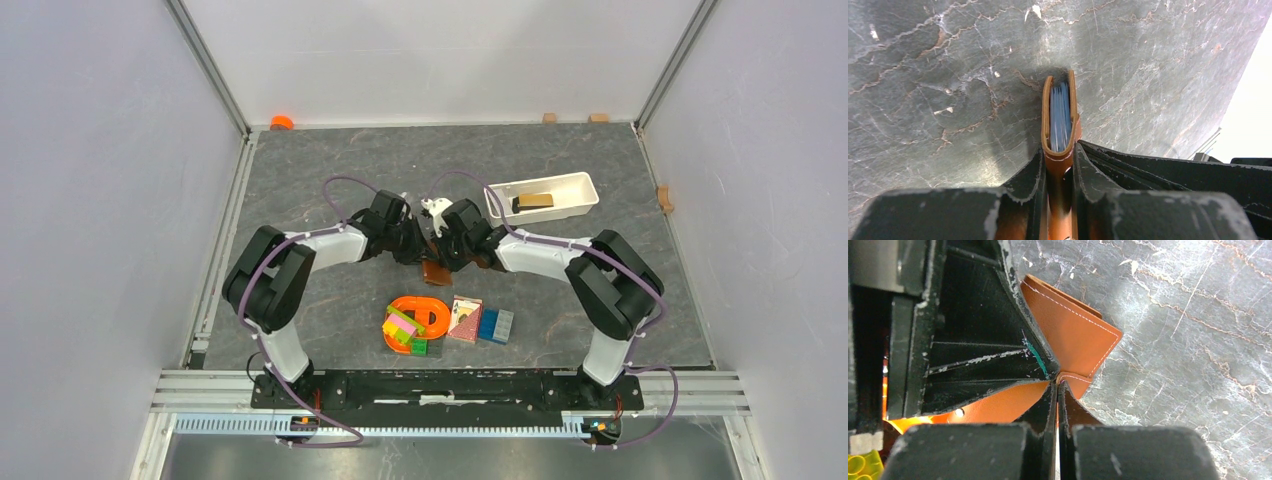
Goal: Put the credit cards into the card holder
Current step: Close the card holder at the center of the board.
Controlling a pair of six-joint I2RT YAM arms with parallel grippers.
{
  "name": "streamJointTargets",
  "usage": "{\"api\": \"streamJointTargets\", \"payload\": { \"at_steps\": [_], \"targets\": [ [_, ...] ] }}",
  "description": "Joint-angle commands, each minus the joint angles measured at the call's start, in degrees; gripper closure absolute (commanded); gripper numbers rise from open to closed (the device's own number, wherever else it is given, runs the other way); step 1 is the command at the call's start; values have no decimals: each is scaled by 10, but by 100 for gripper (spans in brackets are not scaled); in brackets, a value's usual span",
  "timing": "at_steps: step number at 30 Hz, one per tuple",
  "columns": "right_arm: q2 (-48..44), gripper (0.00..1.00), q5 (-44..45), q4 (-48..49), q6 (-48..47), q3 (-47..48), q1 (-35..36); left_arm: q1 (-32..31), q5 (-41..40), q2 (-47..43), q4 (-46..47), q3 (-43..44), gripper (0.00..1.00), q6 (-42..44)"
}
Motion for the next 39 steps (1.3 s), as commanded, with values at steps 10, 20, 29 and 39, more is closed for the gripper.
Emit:
{"api": "streamJointTargets", "payload": {
  "at_steps": [10,20,29,39],
  "targets": [
    [46,100,-227,128,184,55,100,-56,-48,38,89,-28,98,-20],
    [68,100,-185,132,264,73,129,-66,-66,34,111,-40,98,-20],
    [77,100,-142,155,334,95,159,-80,-96,24,127,-55,98,-23],
    [122,100,-131,168,368,152,190,-84,-101,13,149,-73,98,-41]
  ]
}}
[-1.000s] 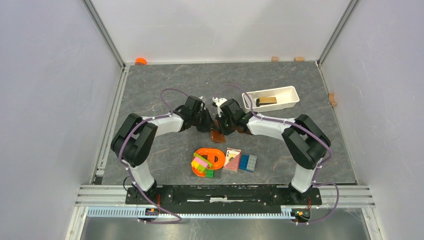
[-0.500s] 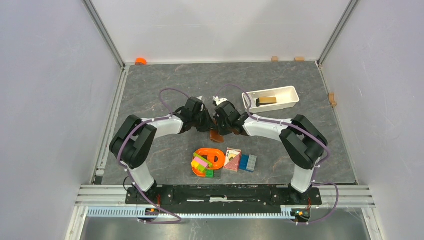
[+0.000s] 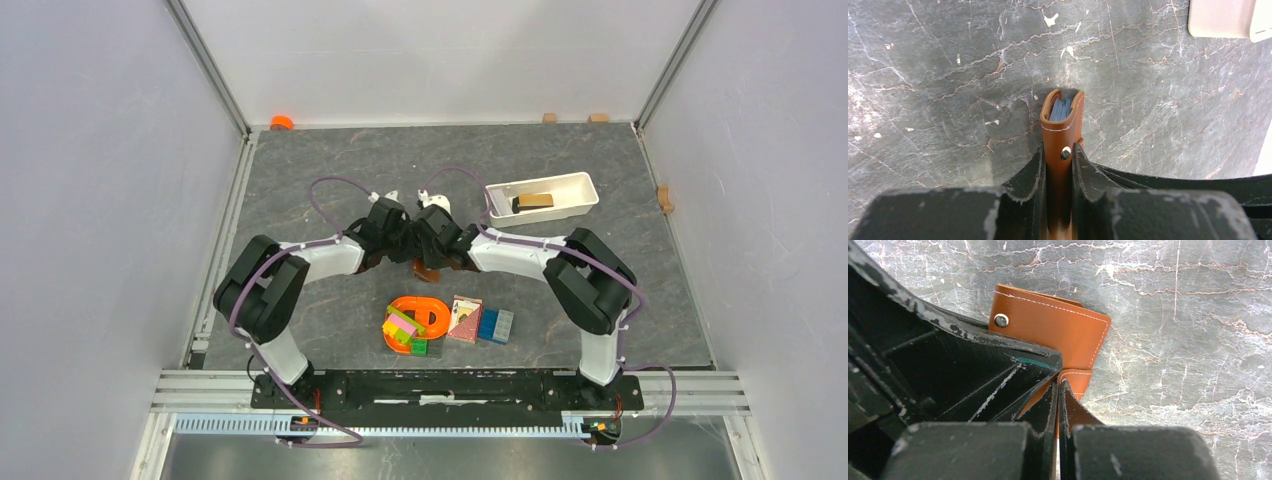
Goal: Put the credit cards into the card holder
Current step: Close the card holder at the center of the board.
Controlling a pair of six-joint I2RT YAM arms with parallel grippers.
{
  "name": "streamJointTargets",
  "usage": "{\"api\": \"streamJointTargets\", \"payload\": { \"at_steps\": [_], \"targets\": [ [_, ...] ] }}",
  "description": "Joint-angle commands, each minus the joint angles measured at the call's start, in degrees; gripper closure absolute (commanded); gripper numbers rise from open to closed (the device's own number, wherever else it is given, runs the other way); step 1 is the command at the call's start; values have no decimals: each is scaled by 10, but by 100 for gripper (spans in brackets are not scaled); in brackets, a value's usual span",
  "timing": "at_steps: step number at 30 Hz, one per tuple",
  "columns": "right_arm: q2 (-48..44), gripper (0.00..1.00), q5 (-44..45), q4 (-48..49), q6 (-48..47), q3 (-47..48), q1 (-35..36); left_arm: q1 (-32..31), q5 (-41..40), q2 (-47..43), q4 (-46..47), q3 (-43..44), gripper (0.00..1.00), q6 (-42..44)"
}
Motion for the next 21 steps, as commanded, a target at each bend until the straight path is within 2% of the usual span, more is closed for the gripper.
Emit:
{"api": "streamJointTargets", "payload": {
  "at_steps": [1,10,21],
  "targets": [
    [56,100,-309,260,132,39,124,-64,31,53,79,-17,98,-36],
    [65,95,-298,314,149,30,128,-64,38,49,90,-27,98,-54],
    [48,86,-315,367,116,20,130,-64,25,31,70,-15,98,-34]
  ]
}}
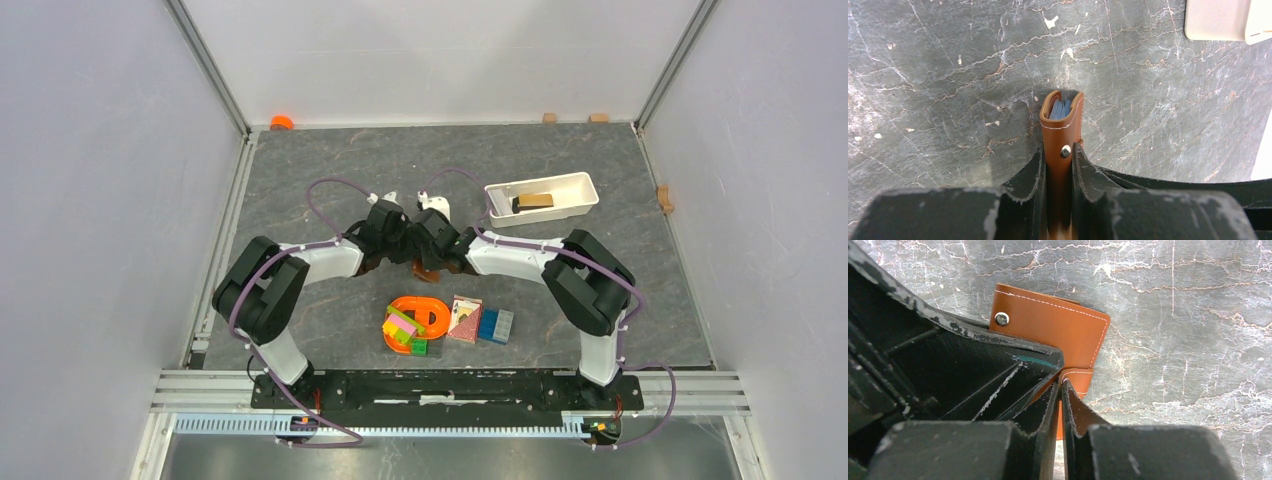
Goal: Put the credit cards into the card holder
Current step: Close the card holder at the center of the board.
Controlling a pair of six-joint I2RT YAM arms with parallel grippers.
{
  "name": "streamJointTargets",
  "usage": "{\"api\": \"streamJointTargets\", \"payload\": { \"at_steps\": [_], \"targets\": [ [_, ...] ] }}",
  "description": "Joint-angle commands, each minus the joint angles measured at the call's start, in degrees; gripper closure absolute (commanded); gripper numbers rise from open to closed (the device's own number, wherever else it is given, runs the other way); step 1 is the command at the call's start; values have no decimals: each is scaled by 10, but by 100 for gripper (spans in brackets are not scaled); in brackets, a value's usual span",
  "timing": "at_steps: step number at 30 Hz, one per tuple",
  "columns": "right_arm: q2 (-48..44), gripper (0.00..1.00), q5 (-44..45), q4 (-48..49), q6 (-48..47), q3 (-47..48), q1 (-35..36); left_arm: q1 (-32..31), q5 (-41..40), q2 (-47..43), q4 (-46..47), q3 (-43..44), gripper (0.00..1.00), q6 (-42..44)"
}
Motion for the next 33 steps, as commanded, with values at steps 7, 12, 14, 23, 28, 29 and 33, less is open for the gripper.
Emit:
{"api": "streamJointTargets", "payload": {
  "at_steps": [7,12,14,23,28,29,33],
  "targets": [
    [31,85,-343,383,90,4,114,-60,35,36,31,11,98,-23],
    [-4,81,-296,359,64,-15,112,-49,48,46,40,10,98,-29],
    [-27,80,-263,328,43,-25,112,-46,52,48,43,10,98,-30],
    [-106,69,-169,217,-10,-60,108,-31,54,54,44,8,98,-24],
    [-176,54,-85,149,-42,-110,106,-4,66,68,42,14,98,-17],
    [-191,52,-71,137,-48,-124,104,1,68,68,43,15,98,-11],
    [-252,46,-49,98,-59,-187,85,10,55,58,33,21,85,16]
  ]
}}
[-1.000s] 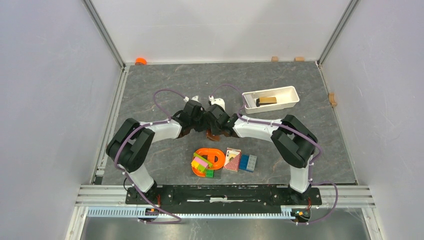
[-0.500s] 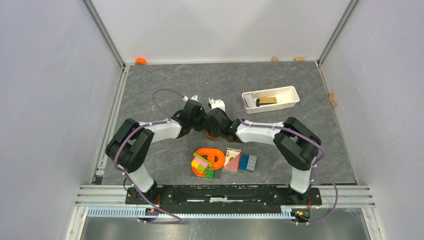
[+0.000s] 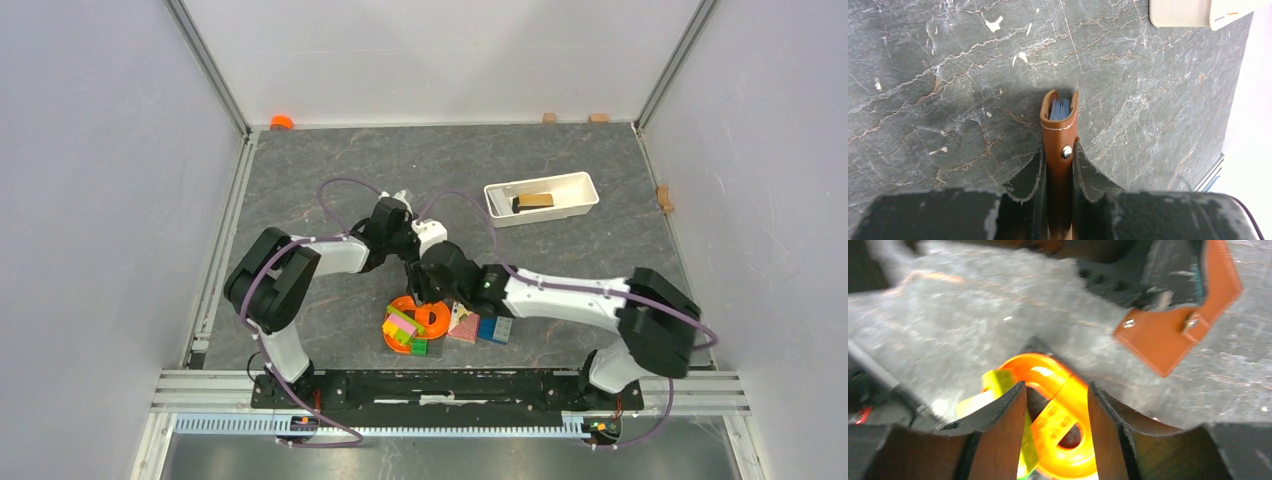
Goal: Put the credit cards into the card holder
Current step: Close the card holder at the center of the board, then place the card holder at the center of the board, then reset both arms
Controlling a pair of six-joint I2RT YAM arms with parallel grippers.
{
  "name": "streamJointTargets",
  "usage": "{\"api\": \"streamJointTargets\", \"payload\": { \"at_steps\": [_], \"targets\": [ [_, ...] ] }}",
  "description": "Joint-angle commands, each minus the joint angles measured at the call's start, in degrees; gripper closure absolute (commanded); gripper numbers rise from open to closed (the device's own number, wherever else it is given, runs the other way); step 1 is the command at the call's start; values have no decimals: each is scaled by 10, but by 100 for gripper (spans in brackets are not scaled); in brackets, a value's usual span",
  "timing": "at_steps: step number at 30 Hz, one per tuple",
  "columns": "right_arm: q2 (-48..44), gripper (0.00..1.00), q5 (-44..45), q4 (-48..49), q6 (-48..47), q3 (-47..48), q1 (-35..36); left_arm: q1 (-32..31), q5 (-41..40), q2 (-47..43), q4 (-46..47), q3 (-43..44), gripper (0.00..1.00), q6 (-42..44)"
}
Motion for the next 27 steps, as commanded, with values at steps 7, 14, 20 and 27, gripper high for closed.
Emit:
{"api": "streamJointTargets", "payload": {
  "at_steps": [7,14,20,27],
  "targets": [
    [-181,36,-49,20,-35,-136,-75,11,-57,-11,-39,7,57,57],
    [-227,23,-76,-1,-111,-151,-191,17,-152,-90,-91,20,0,124],
    [-226,18,-145,-8,-162,-141,-342,45,-222,-210,-185,48,0,170],
    [-291,18,-131,-36,-211,-123,-501,96,-267,-340,-358,130,0,249]
  ]
}}
